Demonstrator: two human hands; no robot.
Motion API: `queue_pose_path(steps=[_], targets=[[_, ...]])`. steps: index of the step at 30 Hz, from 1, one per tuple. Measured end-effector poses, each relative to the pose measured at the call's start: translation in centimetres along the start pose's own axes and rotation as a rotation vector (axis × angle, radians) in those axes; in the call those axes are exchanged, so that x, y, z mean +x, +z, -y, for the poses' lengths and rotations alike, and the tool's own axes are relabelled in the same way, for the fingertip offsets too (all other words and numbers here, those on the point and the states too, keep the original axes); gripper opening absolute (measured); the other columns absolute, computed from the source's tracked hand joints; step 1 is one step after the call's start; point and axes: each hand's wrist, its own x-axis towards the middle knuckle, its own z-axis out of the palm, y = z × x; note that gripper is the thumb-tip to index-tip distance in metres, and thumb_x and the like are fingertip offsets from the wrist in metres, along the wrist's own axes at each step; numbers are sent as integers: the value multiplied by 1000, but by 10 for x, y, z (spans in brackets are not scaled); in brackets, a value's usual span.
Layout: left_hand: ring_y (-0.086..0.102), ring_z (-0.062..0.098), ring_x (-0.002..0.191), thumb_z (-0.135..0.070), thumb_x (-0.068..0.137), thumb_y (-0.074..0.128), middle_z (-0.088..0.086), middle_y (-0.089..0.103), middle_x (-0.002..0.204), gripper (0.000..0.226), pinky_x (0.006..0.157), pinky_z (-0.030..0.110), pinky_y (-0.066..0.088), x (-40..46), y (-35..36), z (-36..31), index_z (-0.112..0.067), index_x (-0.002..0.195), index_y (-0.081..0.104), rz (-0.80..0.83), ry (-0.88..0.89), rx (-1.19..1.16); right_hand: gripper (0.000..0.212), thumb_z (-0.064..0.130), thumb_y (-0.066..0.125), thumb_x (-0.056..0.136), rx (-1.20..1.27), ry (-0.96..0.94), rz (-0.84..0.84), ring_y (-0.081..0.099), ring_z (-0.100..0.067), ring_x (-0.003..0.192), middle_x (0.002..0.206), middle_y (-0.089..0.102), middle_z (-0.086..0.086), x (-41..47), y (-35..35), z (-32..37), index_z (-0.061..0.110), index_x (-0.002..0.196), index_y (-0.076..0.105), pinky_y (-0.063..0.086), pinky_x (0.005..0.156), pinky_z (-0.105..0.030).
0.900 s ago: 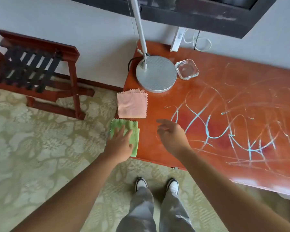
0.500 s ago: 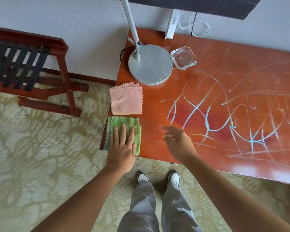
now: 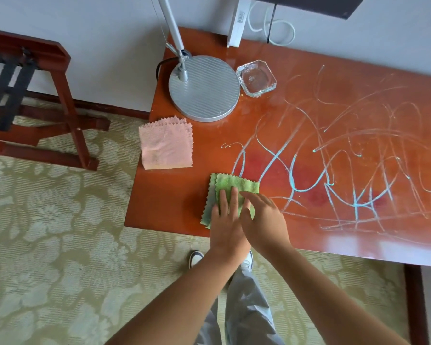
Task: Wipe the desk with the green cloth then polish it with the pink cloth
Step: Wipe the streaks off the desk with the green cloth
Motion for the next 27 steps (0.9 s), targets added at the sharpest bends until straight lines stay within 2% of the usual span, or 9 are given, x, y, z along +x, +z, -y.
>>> queue_pose_path(steps=[3,5,8,11,12,14,17,22,27], targets=[[34,33,146,-33,97,52,14,31,161,60,110,44,37,-10,-18,31,-15,152,39,-122,57,-22,47,8,54,94,-51,-58,2,49,-27,135,142,60,-6,8,8,1,16,140,59,43,107,-38],[51,31,134,-27,90,57,14,50,147,52,101,44,46,-16,-24,62,-11,139,54,-248,47,0,50,10,52,97,-114,-89,21,35,-31,148,154,48,-11,13,20,4,13,146,52,31,120,-43],[44,33,142,-25,91,62,16,49,151,51,108,48,42,-14,-25,98,-9,139,56,-294,14,30,57,26,45,103,-245,-175,76,3,-27,158,168,21,-8,19,46,8,21,158,32,7,126,-45],[34,32,149,-28,99,50,15,40,158,49,117,48,32,-1,-22,112,-9,145,51,-285,53,59,60,41,30,106,-396,-195,123,-18,-25,155,171,2,-6,23,70,6,29,162,16,-5,126,-51],[33,32,150,-30,102,43,15,39,159,49,119,48,30,3,-21,114,-9,146,50,-286,71,71,60,43,28,105,-432,-198,123,-18,-25,155,171,1,-7,25,75,4,29,163,15,-6,125,-53],[32,33,150,-32,103,34,16,38,159,52,122,49,26,10,-19,117,-10,148,48,-301,118,89,64,47,28,102,-449,-224,85,-7,-27,157,170,9,-9,28,79,-4,25,162,20,-1,125,-55],[26,31,152,-33,103,33,15,33,162,54,124,50,21,16,-13,123,-10,151,45,-341,162,70,76,56,29,100,-449,-262,16,5,-27,157,169,14,-9,36,82,-17,12,161,22,6,126,-53],[25,28,153,-30,104,37,13,32,163,50,125,48,19,17,-7,126,-11,149,47,-406,173,16,78,58,29,101,-496,-290,-39,2,-25,158,170,12,-7,50,86,-21,11,161,19,5,126,-49],[29,29,152,-31,103,40,14,36,161,50,122,50,24,18,-7,126,-10,147,51,-447,177,1,78,59,25,100,-544,-324,-38,-3,-22,158,171,6,-4,108,68,-16,15,163,12,-1,127,-47]])
